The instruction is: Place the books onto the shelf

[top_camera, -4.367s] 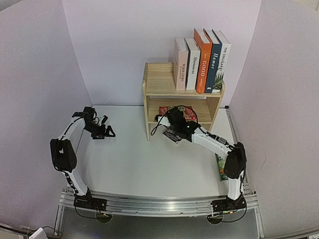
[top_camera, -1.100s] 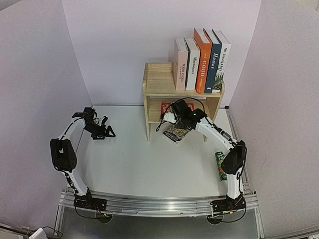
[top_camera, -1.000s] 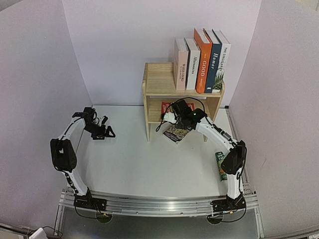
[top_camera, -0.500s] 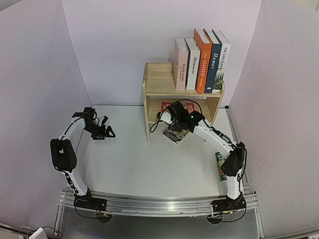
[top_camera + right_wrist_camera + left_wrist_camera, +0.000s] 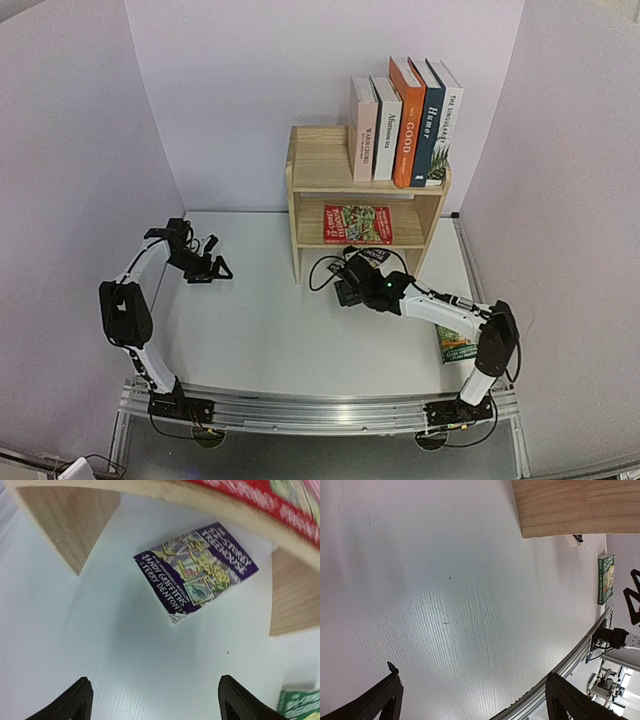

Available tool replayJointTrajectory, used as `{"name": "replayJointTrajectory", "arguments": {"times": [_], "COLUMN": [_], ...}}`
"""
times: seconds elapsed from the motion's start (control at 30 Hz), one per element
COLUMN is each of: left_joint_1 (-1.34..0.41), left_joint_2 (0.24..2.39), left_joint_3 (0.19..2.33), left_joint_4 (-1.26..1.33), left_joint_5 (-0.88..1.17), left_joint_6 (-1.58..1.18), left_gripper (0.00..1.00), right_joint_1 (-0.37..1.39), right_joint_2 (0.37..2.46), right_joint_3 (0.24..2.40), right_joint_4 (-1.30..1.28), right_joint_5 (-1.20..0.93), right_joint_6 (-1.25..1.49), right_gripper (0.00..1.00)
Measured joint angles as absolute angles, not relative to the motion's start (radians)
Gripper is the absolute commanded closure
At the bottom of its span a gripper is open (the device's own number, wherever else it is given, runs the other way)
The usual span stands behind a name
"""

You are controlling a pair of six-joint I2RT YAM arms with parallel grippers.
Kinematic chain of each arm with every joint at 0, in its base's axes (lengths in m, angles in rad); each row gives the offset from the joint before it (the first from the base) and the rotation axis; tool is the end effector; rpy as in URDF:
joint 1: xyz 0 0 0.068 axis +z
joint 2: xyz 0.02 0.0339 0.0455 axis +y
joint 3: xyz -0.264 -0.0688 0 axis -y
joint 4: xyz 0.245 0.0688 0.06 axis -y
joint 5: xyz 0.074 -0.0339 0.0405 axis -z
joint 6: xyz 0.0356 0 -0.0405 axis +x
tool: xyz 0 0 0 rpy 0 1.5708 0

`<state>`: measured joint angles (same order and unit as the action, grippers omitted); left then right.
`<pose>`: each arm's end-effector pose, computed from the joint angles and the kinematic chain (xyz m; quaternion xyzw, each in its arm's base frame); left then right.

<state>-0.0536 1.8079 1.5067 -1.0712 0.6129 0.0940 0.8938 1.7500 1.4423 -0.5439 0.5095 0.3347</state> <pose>0.3525 -0.0394 0.2536 0.0997 0.9439 -0.2982 0.1005 0.2566 0.2915 0.2772 -0.1647 0.8951 0.0035 0.4142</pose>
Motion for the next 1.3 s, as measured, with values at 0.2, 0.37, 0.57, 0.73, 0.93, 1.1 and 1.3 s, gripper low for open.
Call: {"name": "replayJointTrajectory", "arguments": {"times": [0.2, 0.37, 0.57, 0.73, 0.93, 1.1, 1.3], "left_joint_1": [-0.054, -0.054, -0.054, -0.054, -0.054, -0.054, -0.054], "left_joint_2": [1.773, 1.732, 1.708, 1.681, 1.665, 1.665, 1.665], "left_joint_3": [1.482, 1.453, 1.443, 1.433, 1.425, 1.425, 1.425], "left_joint_4": [-1.063, -1.063, -1.047, -1.039, -1.037, -1.037, -1.037], "left_joint_5": [0.628, 0.628, 0.627, 0.626, 0.627, 0.629, 0.632], "left_joint_6": [0.109, 0.119, 0.131, 0.133, 0.134, 0.134, 0.134], "left_gripper": [0.01, 0.01, 0.01, 0.01, 0.01, 0.01, 0.01], "right_joint_1": [0.843, 0.734, 0.68, 0.666, 0.649, 0.624, 0.597], "right_joint_2": [1.739, 1.752, 1.837, 1.923, 1.99, 2.026, 2.063], "right_joint_3": [1.235, 1.164, 1.16, 1.106, 1.072, 1.071, 1.099], "right_joint_4": [-0.441, -0.325, -0.181, -0.024, 0.176, 0.271, 0.319], "right_joint_5": [0.488, 0.464, 0.47, 0.468, 0.456, 0.424, 0.391], "right_joint_6": [0.789, 1.035, 1.253, 1.357, 1.375, 1.383, 1.396], "right_gripper": [0.13, 0.21, 0.33, 0.33, 0.37, 0.47, 0.53]}}
